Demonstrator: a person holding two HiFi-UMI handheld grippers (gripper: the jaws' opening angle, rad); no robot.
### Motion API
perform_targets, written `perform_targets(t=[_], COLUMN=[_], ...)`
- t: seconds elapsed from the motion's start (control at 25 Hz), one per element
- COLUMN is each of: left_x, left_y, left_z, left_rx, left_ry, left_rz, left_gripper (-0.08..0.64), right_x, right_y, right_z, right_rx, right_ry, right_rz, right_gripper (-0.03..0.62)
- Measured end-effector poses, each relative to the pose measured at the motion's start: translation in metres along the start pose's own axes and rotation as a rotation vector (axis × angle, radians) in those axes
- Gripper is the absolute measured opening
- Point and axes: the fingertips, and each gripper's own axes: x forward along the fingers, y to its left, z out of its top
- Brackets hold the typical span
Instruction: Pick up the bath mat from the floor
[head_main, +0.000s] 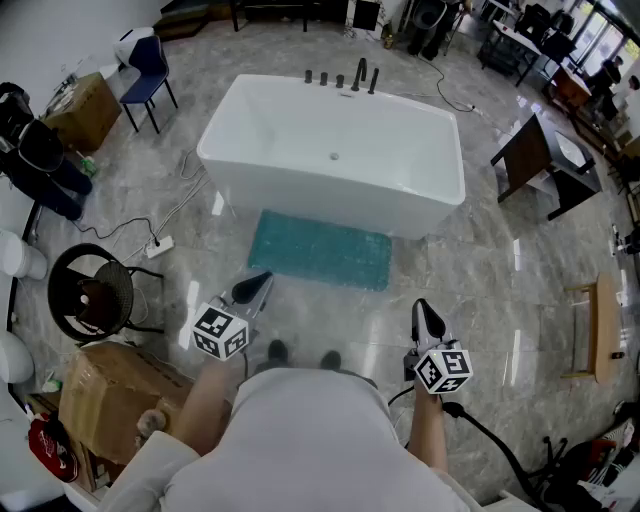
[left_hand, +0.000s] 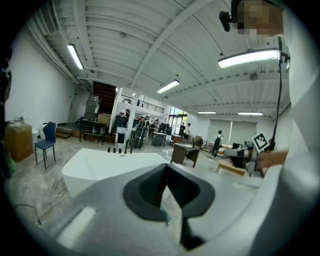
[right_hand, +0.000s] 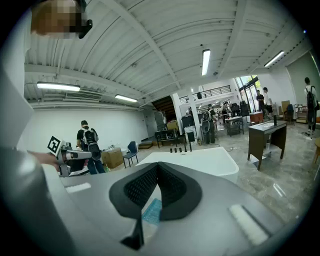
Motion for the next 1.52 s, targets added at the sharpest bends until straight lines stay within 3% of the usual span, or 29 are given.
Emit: perform_targets(t=[0.56, 0.88, 1.24, 1.52], left_x=[0.014, 0.03, 0.029, 0.038], left_y=[-0.009, -0.032, -0.044, -0.047], left_z=[-0.001, -0.002, -0.013, -0.024], left_rx=[0.003, -0.003, -0.06, -0.064], left_ry=[-0.004, -0.008, -0.045, -0.009], left_rz=[0.022, 0.071, 0.157, 0.17], left_gripper=[0.002, 0.002, 0.0, 0.002], right_x=[0.003, -0.006, -0.013, -0.008], right_y=[-0.018, -0.052, -0.09, -0.101], right_z=[0.006, 0.007, -0.009, -0.016], right_rx=[-0.007, -0.007, -0.004, 0.035], right_ry=[-0.007, 0.009, 0.044, 0.048], right_rz=[0.023, 0.048, 0.071, 0.066], right_gripper=[0.005, 0.005, 0.005, 0.005])
